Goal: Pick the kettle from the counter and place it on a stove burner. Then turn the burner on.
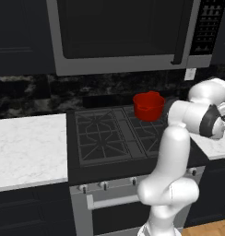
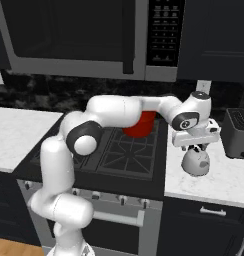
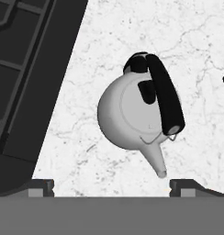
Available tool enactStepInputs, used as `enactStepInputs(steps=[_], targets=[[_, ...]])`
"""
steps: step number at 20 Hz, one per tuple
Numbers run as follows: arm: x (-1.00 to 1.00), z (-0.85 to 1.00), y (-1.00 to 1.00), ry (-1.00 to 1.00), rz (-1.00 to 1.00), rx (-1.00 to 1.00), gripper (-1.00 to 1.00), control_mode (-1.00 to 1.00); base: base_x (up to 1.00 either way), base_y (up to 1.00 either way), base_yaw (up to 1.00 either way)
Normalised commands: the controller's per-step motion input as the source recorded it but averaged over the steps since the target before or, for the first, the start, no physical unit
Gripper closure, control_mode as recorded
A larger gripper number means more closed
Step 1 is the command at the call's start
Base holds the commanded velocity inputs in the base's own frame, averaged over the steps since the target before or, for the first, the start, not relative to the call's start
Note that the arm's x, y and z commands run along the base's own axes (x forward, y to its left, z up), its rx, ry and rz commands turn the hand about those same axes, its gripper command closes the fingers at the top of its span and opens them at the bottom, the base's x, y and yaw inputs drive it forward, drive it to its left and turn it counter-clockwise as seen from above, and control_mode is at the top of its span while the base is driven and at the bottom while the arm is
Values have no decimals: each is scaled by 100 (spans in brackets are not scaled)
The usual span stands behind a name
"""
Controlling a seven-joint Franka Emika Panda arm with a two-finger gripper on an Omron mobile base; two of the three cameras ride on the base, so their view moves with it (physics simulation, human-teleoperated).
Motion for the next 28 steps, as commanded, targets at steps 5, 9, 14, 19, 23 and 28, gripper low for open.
enactStepInputs(steps=[5,9,14,19,23,28], targets=[[23,-18,-9,-2,2,1,-100,-100,0,0,0],[23,-23,-1,-2,3,0,-100,-100,0,0,0],[14,-21,-7,-1,2,0,-100,-100,0,0,0],[6,-7,-17,0,0,0,-100,-100,0,0,0],[11,-12,-5,0,0,0,-100,-100,0,0,0],[18,-14,0,0,0,0,-100,-100,0,0,0]])
